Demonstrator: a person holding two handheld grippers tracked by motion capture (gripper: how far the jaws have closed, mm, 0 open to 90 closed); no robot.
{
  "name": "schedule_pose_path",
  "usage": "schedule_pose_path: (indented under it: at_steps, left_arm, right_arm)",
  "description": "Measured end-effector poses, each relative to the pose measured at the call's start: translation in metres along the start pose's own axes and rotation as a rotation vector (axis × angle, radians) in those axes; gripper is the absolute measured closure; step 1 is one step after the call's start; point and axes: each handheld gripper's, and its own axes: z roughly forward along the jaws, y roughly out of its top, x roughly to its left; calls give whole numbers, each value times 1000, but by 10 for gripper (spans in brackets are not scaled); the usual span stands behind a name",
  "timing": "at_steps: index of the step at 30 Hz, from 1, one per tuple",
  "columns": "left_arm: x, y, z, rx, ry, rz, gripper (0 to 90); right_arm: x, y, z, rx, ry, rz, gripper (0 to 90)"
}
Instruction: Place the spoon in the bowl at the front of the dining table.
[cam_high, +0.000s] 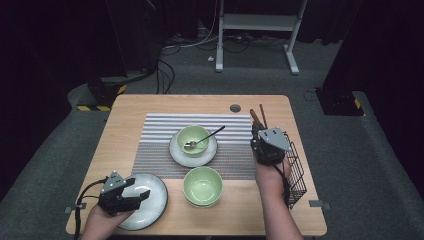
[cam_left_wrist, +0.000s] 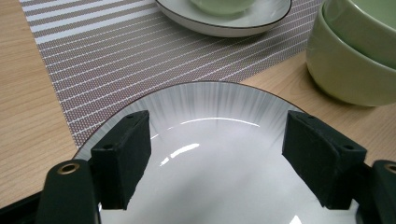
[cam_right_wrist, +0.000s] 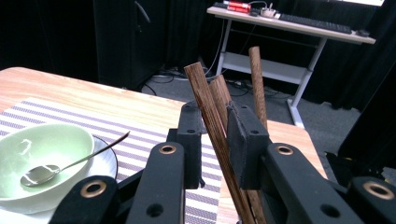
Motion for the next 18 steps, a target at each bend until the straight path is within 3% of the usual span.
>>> schedule_pose_path:
  at_steps: [18]
  left_arm:
    - [2, -1, -1, -1, 4, -8, 240]
  right_arm:
    - [-8, 7, -11, -75, -15, 13, 780]
